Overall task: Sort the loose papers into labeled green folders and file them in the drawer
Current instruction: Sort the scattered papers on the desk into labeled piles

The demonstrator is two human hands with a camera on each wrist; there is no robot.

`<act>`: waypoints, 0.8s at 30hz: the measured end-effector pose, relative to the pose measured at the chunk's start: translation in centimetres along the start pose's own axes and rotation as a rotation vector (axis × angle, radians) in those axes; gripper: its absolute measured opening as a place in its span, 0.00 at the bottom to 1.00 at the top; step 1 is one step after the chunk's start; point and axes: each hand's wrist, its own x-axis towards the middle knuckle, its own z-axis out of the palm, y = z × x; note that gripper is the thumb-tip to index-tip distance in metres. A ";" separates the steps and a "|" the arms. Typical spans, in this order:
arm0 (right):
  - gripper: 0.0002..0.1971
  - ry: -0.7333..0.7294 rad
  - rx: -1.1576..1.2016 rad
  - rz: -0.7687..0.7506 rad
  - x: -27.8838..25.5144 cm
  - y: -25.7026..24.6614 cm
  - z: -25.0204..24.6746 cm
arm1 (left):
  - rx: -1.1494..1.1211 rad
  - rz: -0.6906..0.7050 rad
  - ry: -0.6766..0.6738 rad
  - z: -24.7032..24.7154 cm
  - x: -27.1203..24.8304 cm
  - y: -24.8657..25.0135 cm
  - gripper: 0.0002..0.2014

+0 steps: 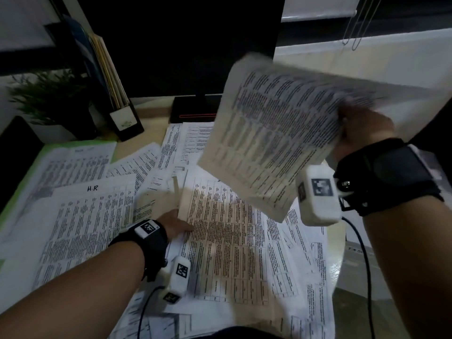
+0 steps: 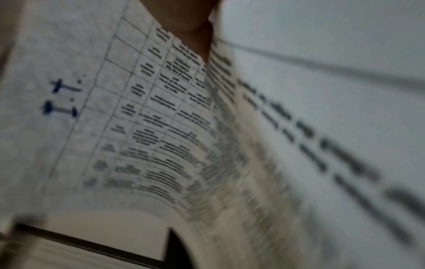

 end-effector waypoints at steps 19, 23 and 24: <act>0.17 -0.219 -1.135 0.369 -5.0 16.3 1.5 | -0.034 0.123 0.096 3.4 -0.7 1.3 0.40; 0.40 -0.078 -0.987 0.290 -4.2 14.6 0.5 | -0.162 0.300 0.107 2.9 -4.3 4.4 0.29; 0.44 -0.063 -0.891 0.275 -3.8 14.0 0.0 | -0.218 0.344 0.088 2.3 -5.1 5.1 0.27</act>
